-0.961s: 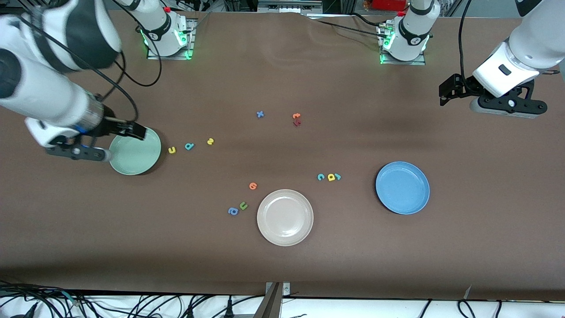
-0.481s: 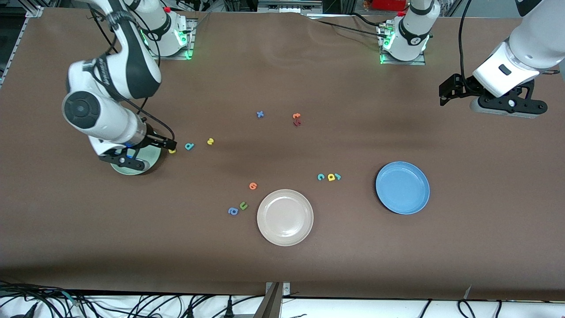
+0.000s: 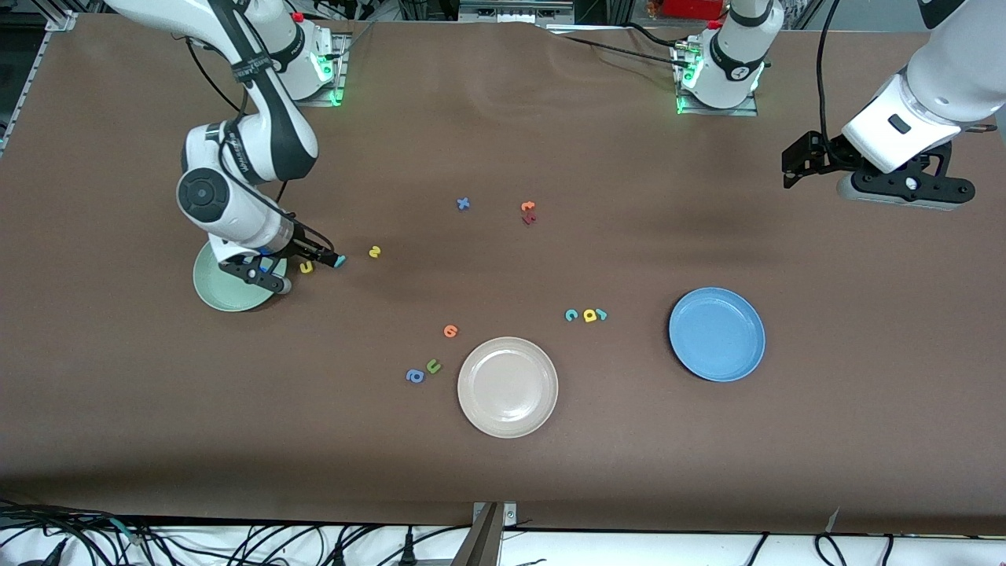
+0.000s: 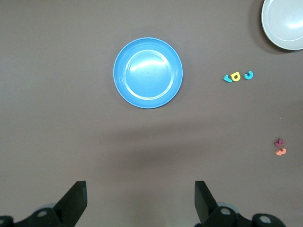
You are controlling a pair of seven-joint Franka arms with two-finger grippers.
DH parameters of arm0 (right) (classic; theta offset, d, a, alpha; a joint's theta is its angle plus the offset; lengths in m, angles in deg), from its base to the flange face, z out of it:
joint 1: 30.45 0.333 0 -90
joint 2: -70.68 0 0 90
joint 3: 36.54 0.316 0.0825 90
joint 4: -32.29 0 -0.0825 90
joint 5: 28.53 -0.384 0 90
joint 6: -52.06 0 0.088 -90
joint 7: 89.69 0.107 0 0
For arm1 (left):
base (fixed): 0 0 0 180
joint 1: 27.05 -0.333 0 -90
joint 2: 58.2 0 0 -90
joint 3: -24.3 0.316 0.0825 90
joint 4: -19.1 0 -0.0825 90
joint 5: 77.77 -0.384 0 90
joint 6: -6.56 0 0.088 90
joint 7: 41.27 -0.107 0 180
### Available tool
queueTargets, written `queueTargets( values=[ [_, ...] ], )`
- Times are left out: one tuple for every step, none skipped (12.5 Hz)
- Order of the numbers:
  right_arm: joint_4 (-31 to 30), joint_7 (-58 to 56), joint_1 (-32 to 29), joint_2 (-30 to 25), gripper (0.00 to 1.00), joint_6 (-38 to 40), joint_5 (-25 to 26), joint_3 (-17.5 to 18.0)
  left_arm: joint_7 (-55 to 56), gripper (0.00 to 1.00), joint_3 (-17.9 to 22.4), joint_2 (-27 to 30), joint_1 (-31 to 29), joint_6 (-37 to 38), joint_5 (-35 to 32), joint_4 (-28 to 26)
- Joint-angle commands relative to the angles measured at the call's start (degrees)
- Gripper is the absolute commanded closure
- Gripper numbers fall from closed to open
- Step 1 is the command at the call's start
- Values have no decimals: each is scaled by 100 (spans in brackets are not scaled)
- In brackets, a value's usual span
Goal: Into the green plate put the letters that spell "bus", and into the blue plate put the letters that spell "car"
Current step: 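Reach the right gripper down and grasp the teal letter p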
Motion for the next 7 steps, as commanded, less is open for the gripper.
queueTargets(
  values=[
    [-437,357,-17,44,4,-820,-103,125,51,0,-6,-69,22,129,18,163],
    [-437,480,-17,149,4,-1058,-103,169,51,0,-6,-69,22,120,18,163],
    [-437,577,-17,281,4,-1295,-103,178,51,0,-6,-69,22,129,18,163],
    [-446,656,1,369,4,-1428,-94,196,51,0,-6,-69,22,120,18,163],
    [-438,666,53,422,4,-1473,-94,187,51,0,-6,-69,22,120,18,163],
    [-437,666,71,492,4,-1526,-94,187,51,0,-6,-69,22,120,18,163],
    [-446,683,80,554,7,-1622,-94,187,51,0,-6,-69,22,120,18,163]
  ],
)
